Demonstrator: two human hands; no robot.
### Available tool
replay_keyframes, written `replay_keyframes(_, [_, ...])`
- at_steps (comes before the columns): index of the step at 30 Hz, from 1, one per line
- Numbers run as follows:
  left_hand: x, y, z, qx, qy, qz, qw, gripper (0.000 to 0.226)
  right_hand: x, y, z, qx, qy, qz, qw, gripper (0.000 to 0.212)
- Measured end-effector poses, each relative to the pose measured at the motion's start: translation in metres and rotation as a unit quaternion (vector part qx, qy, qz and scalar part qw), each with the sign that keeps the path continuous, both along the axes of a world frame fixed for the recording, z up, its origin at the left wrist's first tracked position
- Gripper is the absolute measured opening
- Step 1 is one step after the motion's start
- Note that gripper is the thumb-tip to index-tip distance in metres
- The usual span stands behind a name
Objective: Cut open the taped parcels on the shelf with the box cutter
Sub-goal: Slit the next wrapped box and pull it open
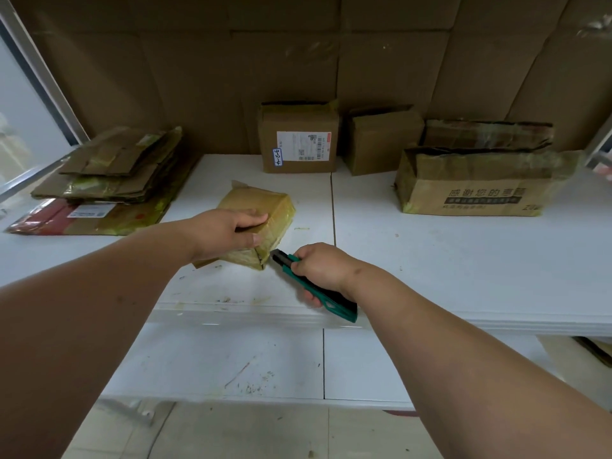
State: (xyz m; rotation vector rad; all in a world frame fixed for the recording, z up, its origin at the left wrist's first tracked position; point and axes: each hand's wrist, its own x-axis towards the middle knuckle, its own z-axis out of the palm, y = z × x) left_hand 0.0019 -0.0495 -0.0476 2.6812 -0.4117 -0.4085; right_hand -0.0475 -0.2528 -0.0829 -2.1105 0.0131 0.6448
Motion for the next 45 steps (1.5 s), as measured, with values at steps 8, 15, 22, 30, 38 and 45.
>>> replay_keyframes(8, [-0.002,0.003,-0.002,0.013,-0.001,-0.016,1.0,0.055,-0.002,-0.004,0.01,-0.012,0.031,0.051,0.998,0.023])
replay_keyframes(15, [-0.004,-0.003,-0.002,0.102,-0.019,-0.042,0.994,0.049,0.013,-0.045,-0.001,-0.268,-0.121,-0.063,0.954,0.046])
replay_keyframes(22, [-0.002,-0.012,-0.005,0.232,-0.13,-0.065,0.962,0.077,0.012,-0.037,-0.02,-0.408,-0.195,-0.022,0.891,0.069])
replay_keyframes(30, [-0.006,-0.001,-0.012,0.073,-0.183,-0.025,0.98,0.024,0.019,-0.032,-0.025,-0.287,-0.238,-0.045,0.927,0.048])
replay_keyframes(38, [-0.015,0.02,0.011,-0.222,0.042,0.172,0.959,0.045,0.035,-0.009,-0.024,-0.17,-0.287,-0.098,0.937,0.053])
replay_keyframes(45, [-0.018,0.032,0.019,-0.327,0.124,0.168,0.921,0.044,0.045,0.029,-0.008,-0.13,-0.307,-0.097,0.938,0.074])
